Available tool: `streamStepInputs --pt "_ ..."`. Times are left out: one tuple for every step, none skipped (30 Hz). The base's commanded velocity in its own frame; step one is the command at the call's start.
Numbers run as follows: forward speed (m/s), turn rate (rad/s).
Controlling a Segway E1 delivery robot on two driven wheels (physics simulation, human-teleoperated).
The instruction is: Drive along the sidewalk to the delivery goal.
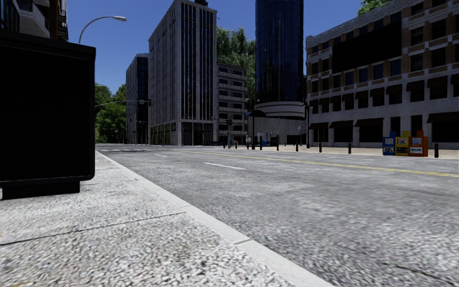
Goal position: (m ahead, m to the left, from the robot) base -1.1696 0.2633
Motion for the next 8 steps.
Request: streamStepInputs --pt "0.00 0.00" --pt "0.00 0.00" --pt "0.00 0.00" --pt "0.00 0.00" --pt "0.00 0.00" --pt "0.00 0.00" --pt "0.00 0.00" --pt "0.00 0.00"
